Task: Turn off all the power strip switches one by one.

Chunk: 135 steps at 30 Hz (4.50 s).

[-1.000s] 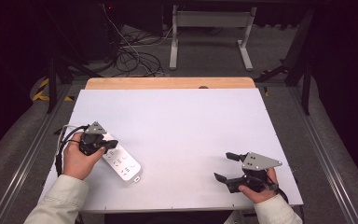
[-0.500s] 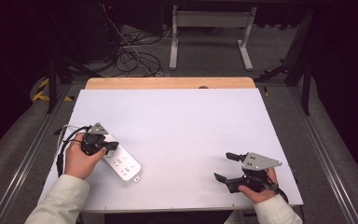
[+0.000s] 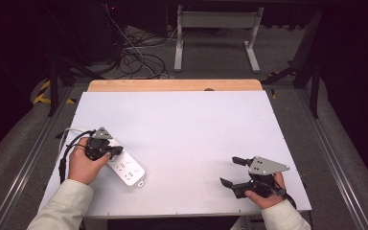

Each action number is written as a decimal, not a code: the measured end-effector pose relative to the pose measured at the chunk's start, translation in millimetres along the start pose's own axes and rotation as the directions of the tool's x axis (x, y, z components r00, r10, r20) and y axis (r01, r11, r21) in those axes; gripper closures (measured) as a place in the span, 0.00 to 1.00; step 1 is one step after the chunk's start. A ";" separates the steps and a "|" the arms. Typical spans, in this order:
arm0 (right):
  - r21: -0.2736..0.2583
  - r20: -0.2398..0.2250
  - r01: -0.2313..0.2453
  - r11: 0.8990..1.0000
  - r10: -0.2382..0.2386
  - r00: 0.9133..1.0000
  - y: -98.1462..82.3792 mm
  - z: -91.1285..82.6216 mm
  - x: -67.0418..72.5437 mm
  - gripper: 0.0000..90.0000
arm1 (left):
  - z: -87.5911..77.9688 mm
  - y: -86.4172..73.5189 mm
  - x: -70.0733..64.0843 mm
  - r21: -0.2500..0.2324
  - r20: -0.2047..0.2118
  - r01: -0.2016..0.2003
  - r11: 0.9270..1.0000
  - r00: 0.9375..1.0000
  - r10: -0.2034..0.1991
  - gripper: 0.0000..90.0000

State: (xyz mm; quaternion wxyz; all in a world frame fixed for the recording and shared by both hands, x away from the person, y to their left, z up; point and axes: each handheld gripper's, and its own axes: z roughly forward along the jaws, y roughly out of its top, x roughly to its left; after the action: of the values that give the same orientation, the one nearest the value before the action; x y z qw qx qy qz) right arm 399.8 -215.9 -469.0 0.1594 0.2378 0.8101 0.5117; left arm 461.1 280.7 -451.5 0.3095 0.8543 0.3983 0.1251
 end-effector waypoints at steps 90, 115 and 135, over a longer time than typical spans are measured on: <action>0.009 0.000 -0.004 1.000 0.004 1.000 -1.7 0.8 0.1 0.18 | -25.6 4.5 31.8 -0.184 -0.138 0.074 0.980 0.985 -0.100 0.73; 0.008 -0.001 0.001 1.000 -0.001 1.000 -1.6 -0.1 0.2 0.18 | -4.4 1.9 34.3 -0.049 -0.098 0.037 0.998 0.994 -0.042 1.00; 0.006 -0.002 -0.002 1.000 0.002 1.000 -1.8 -0.1 0.8 0.18 | 1.1 1.4 33.1 -0.022 -0.077 0.037 0.999 0.996 -0.038 1.00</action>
State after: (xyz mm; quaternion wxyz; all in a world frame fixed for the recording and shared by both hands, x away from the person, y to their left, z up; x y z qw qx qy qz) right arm 398.7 -216.2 -470.6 0.1573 0.2386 0.8115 0.5097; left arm 484.0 304.6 -452.6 0.3049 0.8380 0.4247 0.1564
